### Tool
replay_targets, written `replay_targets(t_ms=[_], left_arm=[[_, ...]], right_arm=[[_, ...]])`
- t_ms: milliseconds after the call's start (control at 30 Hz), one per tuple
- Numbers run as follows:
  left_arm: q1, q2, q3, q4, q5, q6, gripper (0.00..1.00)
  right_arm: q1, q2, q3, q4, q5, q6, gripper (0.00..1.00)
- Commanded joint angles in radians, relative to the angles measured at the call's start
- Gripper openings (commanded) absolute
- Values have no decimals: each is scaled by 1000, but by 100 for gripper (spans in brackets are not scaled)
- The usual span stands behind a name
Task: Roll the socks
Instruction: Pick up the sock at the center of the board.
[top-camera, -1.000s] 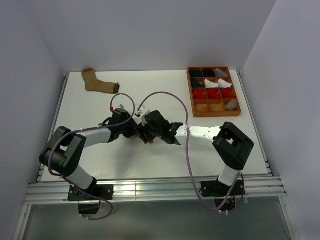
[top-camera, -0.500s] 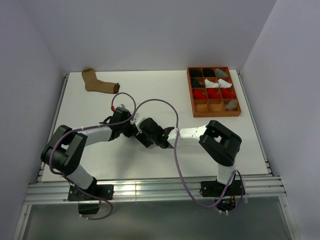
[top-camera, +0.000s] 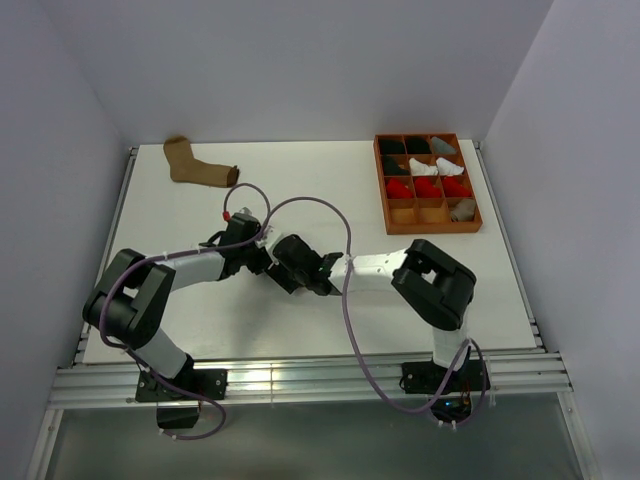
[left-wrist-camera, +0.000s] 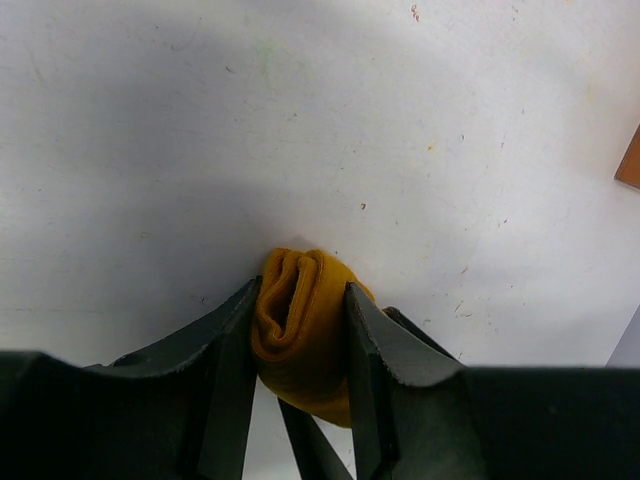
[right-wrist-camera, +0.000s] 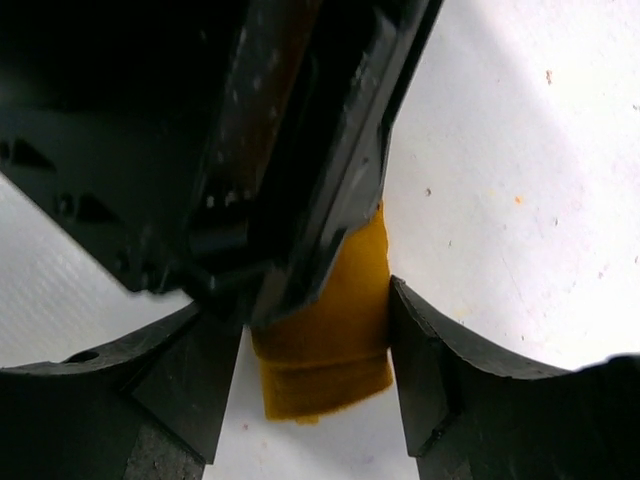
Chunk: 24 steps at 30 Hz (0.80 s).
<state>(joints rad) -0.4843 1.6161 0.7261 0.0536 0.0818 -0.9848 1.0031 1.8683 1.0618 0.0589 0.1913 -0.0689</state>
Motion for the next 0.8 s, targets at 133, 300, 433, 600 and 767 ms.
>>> replay_targets(t_ms=[133, 300, 433, 600, 767], left_arm=[[-16, 57, 1, -113, 7, 41, 41], [-17, 62, 1, -106, 24, 41, 41], [-17, 45, 2, -113, 18, 43, 42], [-14, 4, 29, -161, -17, 47, 50], [38, -53, 78, -236, -54, 57, 63]], right_arm=[[15, 63, 70, 30, -15, -16, 64], [17, 115, 112, -11, -19, -34, 52], [17, 129, 109, -50, -35, -31, 31], [14, 98, 70, -129, -79, -9, 0], [5, 11, -19, -163, -119, 46, 0]])
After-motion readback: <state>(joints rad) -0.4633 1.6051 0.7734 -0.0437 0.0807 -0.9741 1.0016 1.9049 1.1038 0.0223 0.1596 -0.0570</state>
